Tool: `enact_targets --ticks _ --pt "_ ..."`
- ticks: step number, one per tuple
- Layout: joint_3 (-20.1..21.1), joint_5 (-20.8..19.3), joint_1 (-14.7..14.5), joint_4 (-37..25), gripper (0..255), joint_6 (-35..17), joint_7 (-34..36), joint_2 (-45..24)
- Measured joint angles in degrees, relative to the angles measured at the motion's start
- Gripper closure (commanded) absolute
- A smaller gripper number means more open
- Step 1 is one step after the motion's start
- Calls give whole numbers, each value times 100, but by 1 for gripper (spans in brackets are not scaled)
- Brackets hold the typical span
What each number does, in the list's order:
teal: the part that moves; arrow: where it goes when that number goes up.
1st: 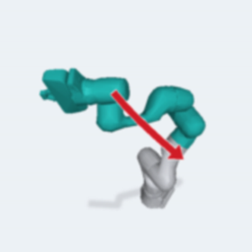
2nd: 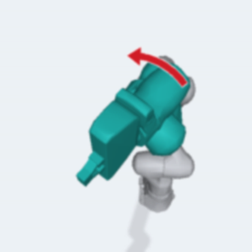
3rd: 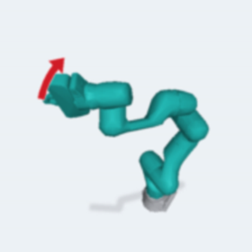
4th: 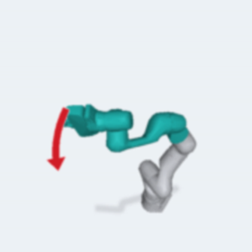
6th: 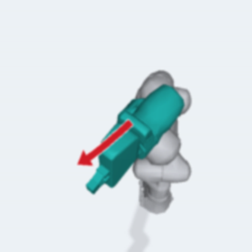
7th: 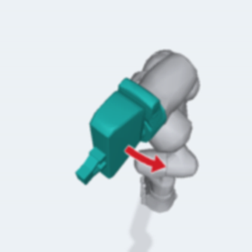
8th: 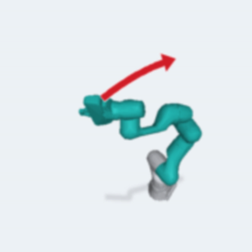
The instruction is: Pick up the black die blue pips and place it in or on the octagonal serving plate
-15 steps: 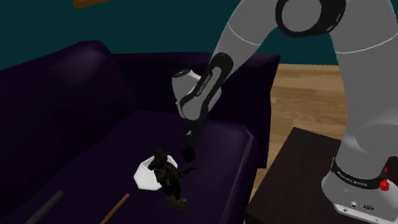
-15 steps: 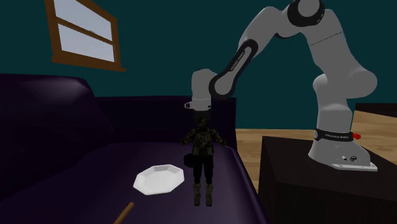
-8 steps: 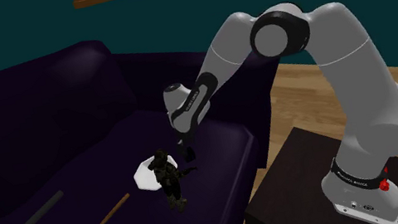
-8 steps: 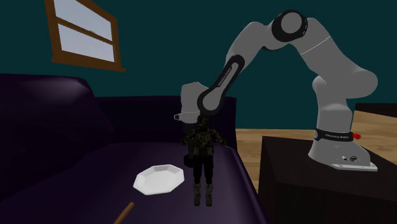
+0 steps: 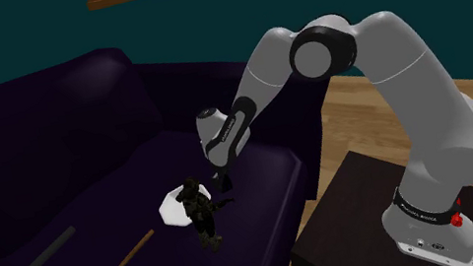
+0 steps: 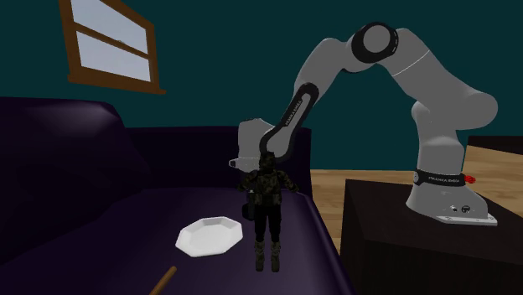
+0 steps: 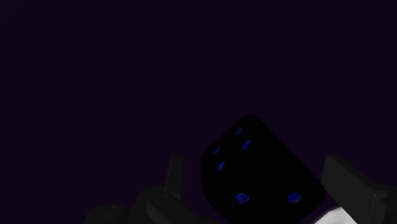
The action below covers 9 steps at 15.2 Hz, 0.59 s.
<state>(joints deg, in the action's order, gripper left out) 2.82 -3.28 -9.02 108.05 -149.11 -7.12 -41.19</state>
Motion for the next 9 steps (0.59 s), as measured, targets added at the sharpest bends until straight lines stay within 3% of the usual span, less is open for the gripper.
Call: enact_targets --ticks 4,5,9 --pt "-1 -1 -1 -9 0 -6 1 -13" --pt "-1 -1 -1 -9 255 -6 1 -13" --pt "-1 -1 -1 -8 255 -6 1 -11"
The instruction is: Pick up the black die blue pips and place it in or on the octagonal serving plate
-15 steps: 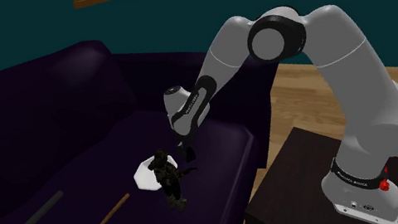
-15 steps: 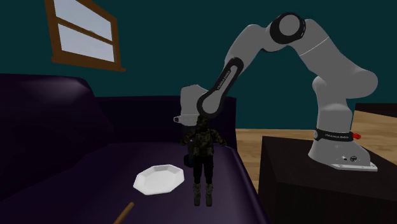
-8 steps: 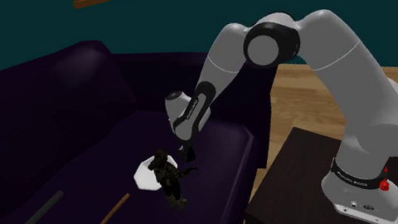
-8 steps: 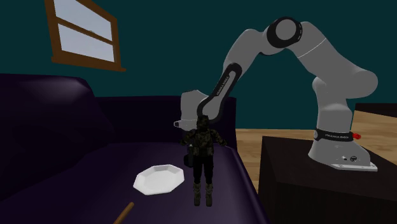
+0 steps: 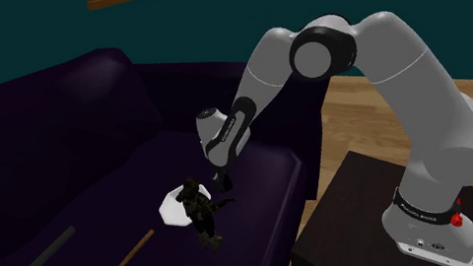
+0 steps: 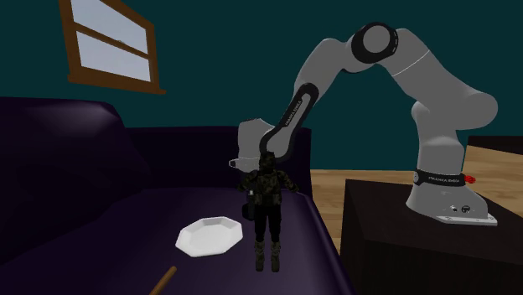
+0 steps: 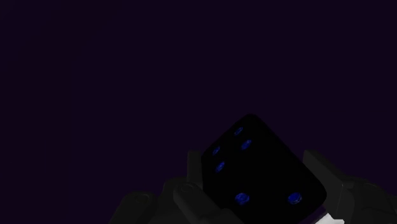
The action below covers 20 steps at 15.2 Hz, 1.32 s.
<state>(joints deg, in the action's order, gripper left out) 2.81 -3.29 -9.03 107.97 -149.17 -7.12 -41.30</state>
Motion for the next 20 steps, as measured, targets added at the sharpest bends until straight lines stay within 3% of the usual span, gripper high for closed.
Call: enact_targets --ticks 7,20 --pt "2 2 2 11 255 23 -2 32" --pt "54 54 44 219 255 616 -37 835"
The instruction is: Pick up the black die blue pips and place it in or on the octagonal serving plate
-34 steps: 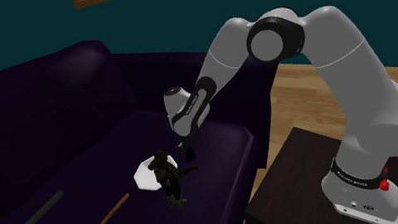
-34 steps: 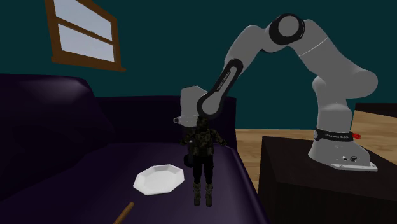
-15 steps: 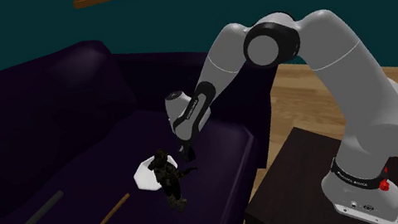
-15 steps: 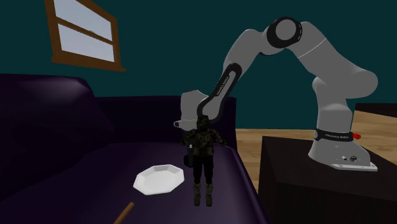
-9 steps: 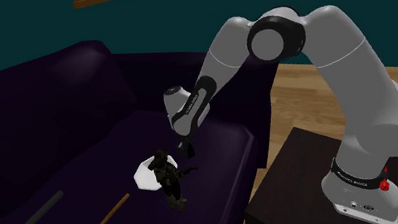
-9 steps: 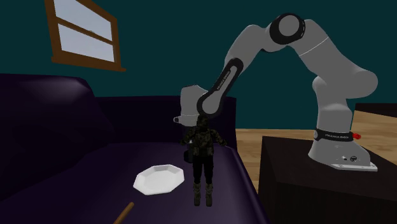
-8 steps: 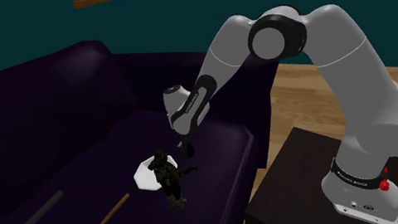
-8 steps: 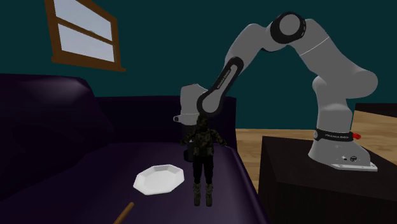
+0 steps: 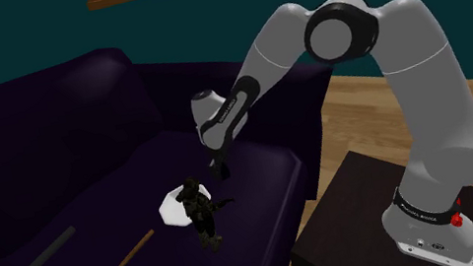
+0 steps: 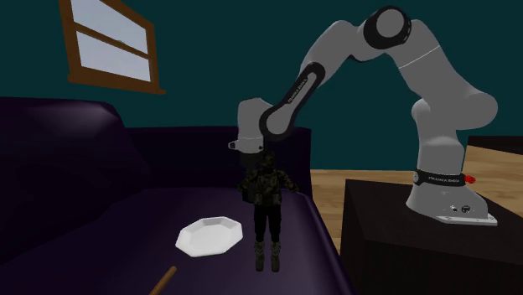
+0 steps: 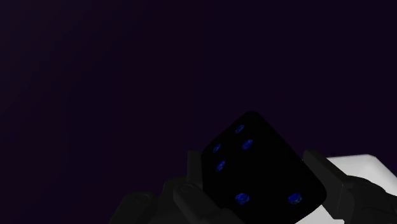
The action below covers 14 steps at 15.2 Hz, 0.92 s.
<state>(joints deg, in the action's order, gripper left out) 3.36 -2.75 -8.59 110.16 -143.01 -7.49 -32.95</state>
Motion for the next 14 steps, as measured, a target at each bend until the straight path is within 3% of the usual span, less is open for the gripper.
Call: enact_targets --ticks 5,12,14 --pt "23 -2 -93 -228 255 262 106 33" --pt "74 -73 -635 -1876 255 1015 671 -866" --pt "81 -92 -810 -2685 255 1360 825 -1329"
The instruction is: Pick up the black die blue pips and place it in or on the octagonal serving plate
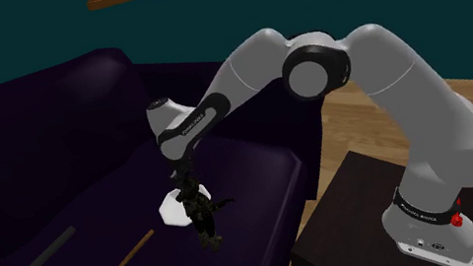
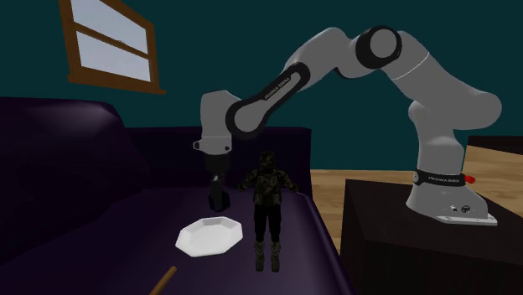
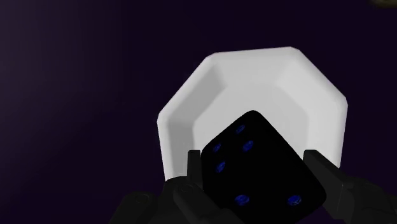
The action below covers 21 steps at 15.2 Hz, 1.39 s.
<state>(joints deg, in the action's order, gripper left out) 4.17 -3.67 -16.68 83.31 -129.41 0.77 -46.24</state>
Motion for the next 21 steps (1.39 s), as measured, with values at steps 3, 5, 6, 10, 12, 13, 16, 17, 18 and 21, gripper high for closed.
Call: enact_targets --ticks 3,5,6,10,12,13,16,17,18,21 --pt "10 -18 -188 -715 255 290 165 -424" --pt "5 -24 -222 -889 255 293 193 -598" --pt "3 -26 -222 -892 255 258 194 -637" --pt "-9 -36 -234 -965 255 108 203 -860" --pt "-14 -40 -242 -1055 255 60 205 -998" --pt "-16 -43 -250 -1062 255 13 214 -1052" --pt "-23 -48 -247 -1135 255 -63 205 -1203" --pt "-24 -48 -248 -1137 255 -71 205 -1211" --pt "-24 -48 -248 -1137 255 -75 206 -1214" --pt "-24 -48 -249 -1141 255 -78 206 -1221"
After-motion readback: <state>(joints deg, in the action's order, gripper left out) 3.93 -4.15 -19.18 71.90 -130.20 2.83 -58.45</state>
